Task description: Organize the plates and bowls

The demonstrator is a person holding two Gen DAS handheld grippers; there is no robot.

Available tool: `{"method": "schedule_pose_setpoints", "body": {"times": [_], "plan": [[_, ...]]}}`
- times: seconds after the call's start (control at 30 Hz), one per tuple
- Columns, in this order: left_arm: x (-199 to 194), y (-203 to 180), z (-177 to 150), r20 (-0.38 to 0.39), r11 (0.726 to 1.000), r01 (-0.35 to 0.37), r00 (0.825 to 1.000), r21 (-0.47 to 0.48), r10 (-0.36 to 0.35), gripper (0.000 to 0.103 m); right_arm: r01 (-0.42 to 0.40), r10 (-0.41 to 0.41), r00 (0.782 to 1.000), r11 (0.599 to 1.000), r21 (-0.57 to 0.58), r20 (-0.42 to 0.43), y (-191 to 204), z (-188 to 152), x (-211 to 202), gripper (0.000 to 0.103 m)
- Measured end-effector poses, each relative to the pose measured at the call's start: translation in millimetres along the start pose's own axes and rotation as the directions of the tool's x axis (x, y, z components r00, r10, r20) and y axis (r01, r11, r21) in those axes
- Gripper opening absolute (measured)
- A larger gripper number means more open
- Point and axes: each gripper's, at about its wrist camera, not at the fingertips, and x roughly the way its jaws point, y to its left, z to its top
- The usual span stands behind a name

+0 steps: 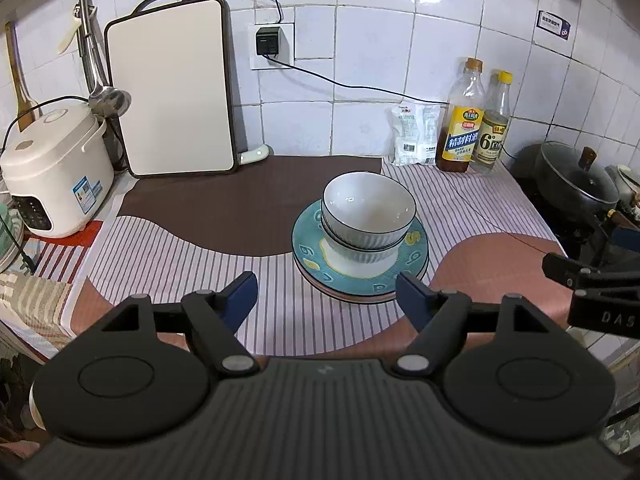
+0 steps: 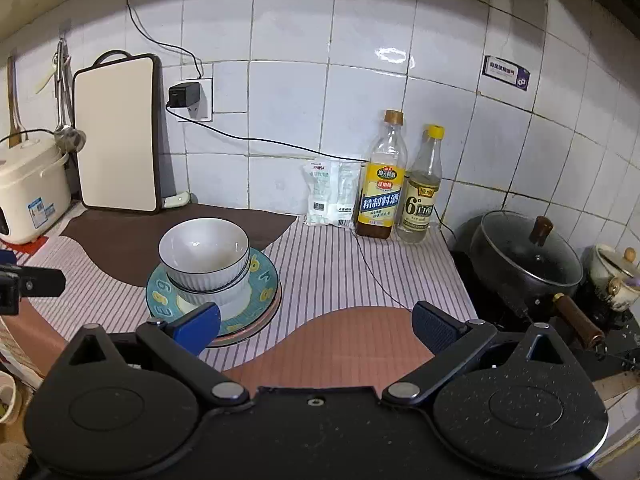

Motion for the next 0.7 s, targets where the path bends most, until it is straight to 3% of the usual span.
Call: {"method": "schedule_pose_setpoints", "body": {"times": [0.07,0.13,0.7], "plan": [[0,0,-2,0.002,1.0,-0.008,1.0,-0.004,0.008,0.079,-0.001,0.001,1.0,1.0,-0.003,0.002,1,-1,0,0.103],[0,0,-3,0.013,1.0,-0.015,1.0,-0.015,0.015,0.089,0.0,0.0,1.0,1.0,-0.004,0.007,1,-2,-1,0.103],[0,4,-12,0.084,0.997,-0.043,0.995,-0.063,0.048,0.1,0.045,-0.045,0.998,0.999,-0.008,0.041,4,-6,-2,0.103]]}}
